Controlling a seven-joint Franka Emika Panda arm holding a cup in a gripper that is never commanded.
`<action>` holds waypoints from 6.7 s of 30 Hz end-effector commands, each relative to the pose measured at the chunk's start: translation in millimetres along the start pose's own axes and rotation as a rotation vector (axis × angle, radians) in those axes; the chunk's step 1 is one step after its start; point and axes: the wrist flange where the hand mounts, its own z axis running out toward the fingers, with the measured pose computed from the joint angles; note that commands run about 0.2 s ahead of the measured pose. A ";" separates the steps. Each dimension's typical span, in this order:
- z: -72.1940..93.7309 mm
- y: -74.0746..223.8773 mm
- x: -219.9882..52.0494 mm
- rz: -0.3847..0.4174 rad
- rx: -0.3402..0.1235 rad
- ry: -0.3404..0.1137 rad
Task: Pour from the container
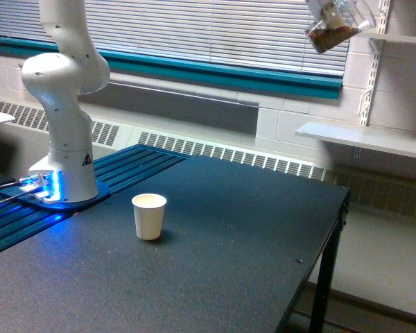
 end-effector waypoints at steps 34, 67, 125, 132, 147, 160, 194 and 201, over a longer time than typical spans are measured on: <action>-5.3 31.7 -81.7 -0.132 -0.062 -0.074; 43.2 125.6 -211.9 -0.170 -0.163 -0.277; 39.8 193.7 -257.4 0.000 -0.169 -0.487; 33.4 190.2 -262.4 -0.021 -0.173 -0.525; 24.3 194.0 -259.8 0.110 -0.169 -0.664; 26.5 218.8 -250.4 0.139 -0.230 -0.676; 14.0 258.0 -250.0 0.202 -0.317 -0.644; 11.6 264.9 -258.6 0.213 -0.332 -0.652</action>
